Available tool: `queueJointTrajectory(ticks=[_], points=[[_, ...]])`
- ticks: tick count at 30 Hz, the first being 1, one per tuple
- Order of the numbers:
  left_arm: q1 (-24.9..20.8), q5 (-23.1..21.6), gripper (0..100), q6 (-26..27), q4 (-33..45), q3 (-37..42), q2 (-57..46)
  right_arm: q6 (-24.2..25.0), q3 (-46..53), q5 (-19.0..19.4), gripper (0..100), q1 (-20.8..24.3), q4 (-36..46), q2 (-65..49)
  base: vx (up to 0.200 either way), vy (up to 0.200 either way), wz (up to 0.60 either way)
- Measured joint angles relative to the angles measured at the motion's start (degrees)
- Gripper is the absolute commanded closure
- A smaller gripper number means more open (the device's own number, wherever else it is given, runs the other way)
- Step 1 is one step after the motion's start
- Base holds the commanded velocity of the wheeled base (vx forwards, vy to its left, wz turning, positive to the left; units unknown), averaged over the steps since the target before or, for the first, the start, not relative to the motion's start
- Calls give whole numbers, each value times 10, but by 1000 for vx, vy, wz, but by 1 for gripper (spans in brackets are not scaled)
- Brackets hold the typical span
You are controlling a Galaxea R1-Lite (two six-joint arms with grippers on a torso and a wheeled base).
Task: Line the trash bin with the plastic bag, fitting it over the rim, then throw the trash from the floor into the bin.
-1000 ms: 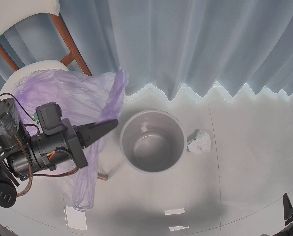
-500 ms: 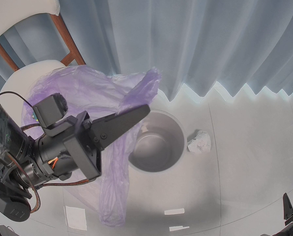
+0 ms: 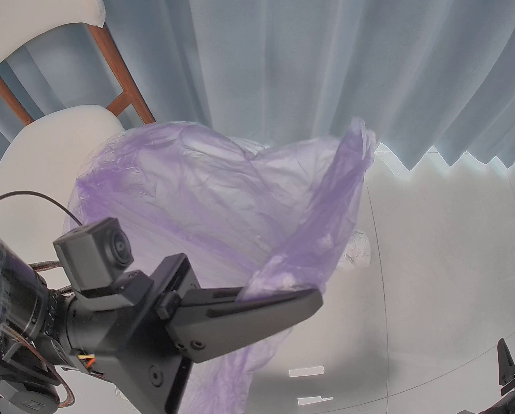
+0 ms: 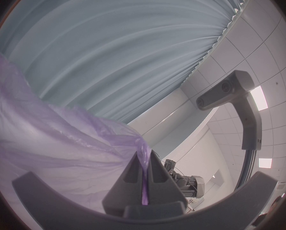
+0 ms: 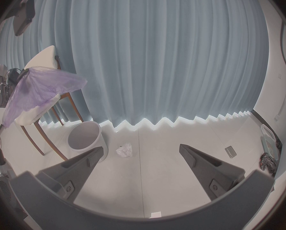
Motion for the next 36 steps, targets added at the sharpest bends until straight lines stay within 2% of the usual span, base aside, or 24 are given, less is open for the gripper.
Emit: queueJointTrajectory(ticks=[11, 24, 36], points=[[-7, -3, 100, -52, -17, -9, -33, 0, 0, 0, 0, 0, 0, 0, 0, 0, 0], [-40, -20, 100, -59, -16, -9, -58, 0, 0, 0, 0, 0, 0, 0, 0, 0, 0], [-86, -20, 100, -50, -18, 2, -30, 0, 0, 0, 0, 0, 0, 0, 0, 0, 0]])
